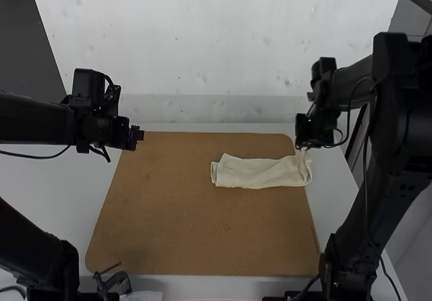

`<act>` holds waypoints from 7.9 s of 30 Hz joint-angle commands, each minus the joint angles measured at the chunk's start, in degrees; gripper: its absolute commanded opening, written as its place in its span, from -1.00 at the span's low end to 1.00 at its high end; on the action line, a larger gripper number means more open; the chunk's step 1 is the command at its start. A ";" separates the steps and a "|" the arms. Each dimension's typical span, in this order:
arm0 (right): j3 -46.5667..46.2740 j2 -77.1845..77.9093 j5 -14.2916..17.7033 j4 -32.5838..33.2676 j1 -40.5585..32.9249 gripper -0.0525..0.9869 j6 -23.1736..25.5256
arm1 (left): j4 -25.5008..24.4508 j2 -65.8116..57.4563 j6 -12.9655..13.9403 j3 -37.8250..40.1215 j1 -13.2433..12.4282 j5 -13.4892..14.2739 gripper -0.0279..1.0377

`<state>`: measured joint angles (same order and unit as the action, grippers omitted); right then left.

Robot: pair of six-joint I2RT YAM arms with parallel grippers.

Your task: Fold the towel.

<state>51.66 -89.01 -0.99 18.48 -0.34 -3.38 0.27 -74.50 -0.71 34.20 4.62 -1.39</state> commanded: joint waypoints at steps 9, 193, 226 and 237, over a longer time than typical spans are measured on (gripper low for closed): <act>3.36 -3.98 7.23 0.94 -25.85 -0.86 14.54 | 0.69 0.50 -0.17 -1.06 0.04 -0.46 0.91; -48.49 89.10 6.09 -19.18 -1.59 0.97 0.92 | -0.45 73.44 4.23 -32.53 -4.53 -8.19 0.87; -48.41 88.05 0.99 -15.93 -1.86 0.97 3.29 | -5.28 73.36 3.61 -31.73 -4.71 -7.49 0.91; -48.41 88.05 0.99 -15.93 -1.86 0.97 3.29 | -5.28 73.36 3.52 -31.73 -4.71 -7.49 0.91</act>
<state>2.66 -0.58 0.62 3.07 -1.85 -0.64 -5.32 -1.69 2.74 1.56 0.01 -8.82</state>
